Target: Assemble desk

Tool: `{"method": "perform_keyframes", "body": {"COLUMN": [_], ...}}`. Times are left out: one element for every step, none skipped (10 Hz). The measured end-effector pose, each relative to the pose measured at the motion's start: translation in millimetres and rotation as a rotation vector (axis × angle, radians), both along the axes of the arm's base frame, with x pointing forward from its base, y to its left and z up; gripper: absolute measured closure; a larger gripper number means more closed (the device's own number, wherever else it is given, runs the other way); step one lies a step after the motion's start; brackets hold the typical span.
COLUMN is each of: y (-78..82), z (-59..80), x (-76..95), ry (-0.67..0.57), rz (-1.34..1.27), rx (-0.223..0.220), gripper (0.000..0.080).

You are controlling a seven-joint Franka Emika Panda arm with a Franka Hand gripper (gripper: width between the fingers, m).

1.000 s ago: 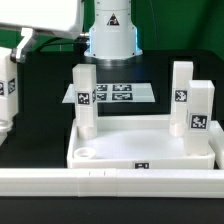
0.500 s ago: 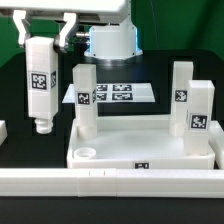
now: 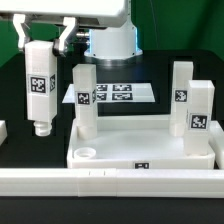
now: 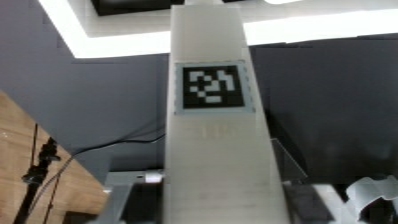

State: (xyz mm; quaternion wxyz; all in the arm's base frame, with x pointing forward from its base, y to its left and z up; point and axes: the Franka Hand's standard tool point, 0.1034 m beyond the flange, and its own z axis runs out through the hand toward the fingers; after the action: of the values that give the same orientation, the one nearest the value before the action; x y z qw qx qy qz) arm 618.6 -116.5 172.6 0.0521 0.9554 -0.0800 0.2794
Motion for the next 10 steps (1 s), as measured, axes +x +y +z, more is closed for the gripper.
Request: {"method": "perform_keyframes", "body": {"y": [5.3, 19.0, 33.1, 37.3, 38.7, 39.0, 38.9, 39.2, 41.9, 43.8], "z": [1.5, 1.8, -0.2, -0.4, -1.4, -3.0, -3.1, -3.7, -6.5, -9.5], "x": [0.4, 3.3, 5.3, 7.6, 9.5, 9.0, 8.9, 8.9, 10.8, 18.3], "ry": [0.007, 0.009, 0.034, 0.058, 0.058, 0.061, 0.061, 0.062, 0.066, 0.068], "rz": [0.001, -0.009, -0.014, -0.019, -0.036, -0.034, -0.034, -0.034, -0.026, -0.018], "rx": [0.026, 0.062, 0.101, 0.128, 0.138, 0.137, 0.137, 0.137, 0.134, 0.133], "gripper": [0.0509, 0.0509, 0.0509, 0.0509, 0.0509, 0.0509, 0.0509, 0.0509, 0.0509, 0.0509]}}
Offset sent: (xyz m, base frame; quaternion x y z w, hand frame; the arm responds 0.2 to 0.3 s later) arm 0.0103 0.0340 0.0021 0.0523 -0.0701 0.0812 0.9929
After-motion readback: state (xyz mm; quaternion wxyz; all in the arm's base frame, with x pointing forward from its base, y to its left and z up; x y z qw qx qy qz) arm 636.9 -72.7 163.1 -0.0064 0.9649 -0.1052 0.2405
